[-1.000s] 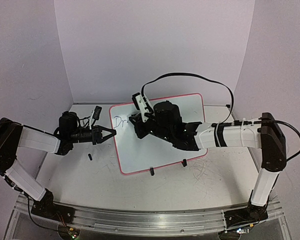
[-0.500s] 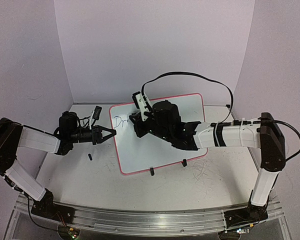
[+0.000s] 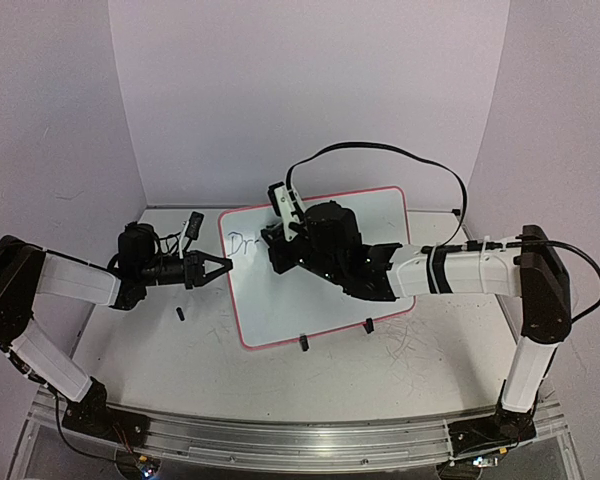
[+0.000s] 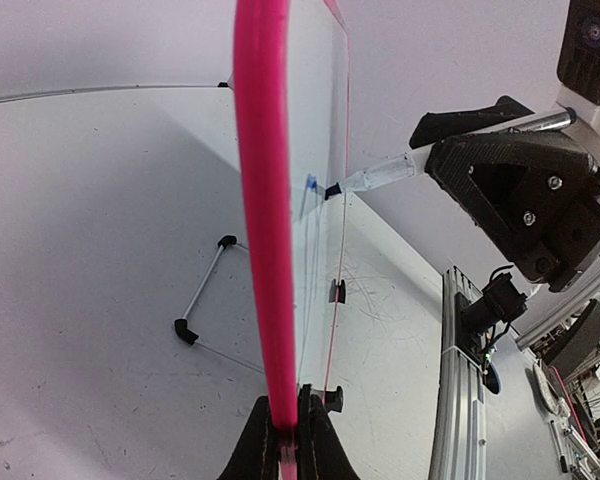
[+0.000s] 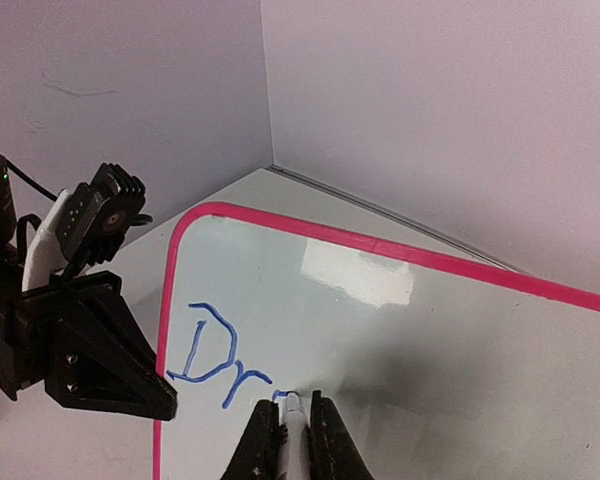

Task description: Write a sentence on the whiteboard

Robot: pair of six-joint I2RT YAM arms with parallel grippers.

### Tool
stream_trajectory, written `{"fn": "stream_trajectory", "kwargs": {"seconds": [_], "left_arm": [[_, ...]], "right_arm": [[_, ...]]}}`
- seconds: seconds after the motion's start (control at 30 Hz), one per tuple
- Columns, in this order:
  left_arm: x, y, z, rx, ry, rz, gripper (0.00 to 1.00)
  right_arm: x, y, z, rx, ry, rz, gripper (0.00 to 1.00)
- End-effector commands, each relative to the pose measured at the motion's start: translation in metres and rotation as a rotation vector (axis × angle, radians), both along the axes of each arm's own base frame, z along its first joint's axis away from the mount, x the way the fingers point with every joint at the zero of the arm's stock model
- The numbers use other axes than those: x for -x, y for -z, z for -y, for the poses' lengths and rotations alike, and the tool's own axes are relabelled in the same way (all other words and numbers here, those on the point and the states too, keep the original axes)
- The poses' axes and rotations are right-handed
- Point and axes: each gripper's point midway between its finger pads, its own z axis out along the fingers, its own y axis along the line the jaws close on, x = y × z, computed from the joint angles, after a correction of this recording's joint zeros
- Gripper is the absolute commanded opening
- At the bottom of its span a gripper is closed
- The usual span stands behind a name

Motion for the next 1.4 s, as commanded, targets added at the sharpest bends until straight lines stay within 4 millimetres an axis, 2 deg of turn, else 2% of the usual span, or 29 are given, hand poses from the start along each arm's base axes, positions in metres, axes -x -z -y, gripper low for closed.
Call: {"fn": "stream_trajectory", "kwargs": {"seconds": [0.0, 0.27, 0.43, 1.03, 1.37], "left_arm": [[-0.004, -0.022, 0.004, 0.001, 0.008, 0.118, 0.0], [-0.004, -0.021, 0.004, 0.0, 0.01, 0.117, 0.0], [-0.004, -0.021, 0.004, -0.001, 0.008, 0.118, 0.0], [-0.005, -0.021, 0.004, -0.001, 0.008, 0.117, 0.0], [-0.006, -0.022, 0.004, -0.002, 0.007, 0.119, 0.0]], "right_arm": [[-0.013, -0.021, 0.019, -0.043, 0.088, 0.027, 0.0], [-0.015, -0.032, 0.015, -0.065, 0.078, 0.059, 0.0], [-0.016, -0.033, 0.009, -0.065, 0.062, 0.064, 0.0], [-0.011, -0.005, -0.008, -0.035, -0.003, 0.006, 0.0], [-0.005, 0.014, -0.002, -0.008, 0.0, -0.036, 0.0]]}}
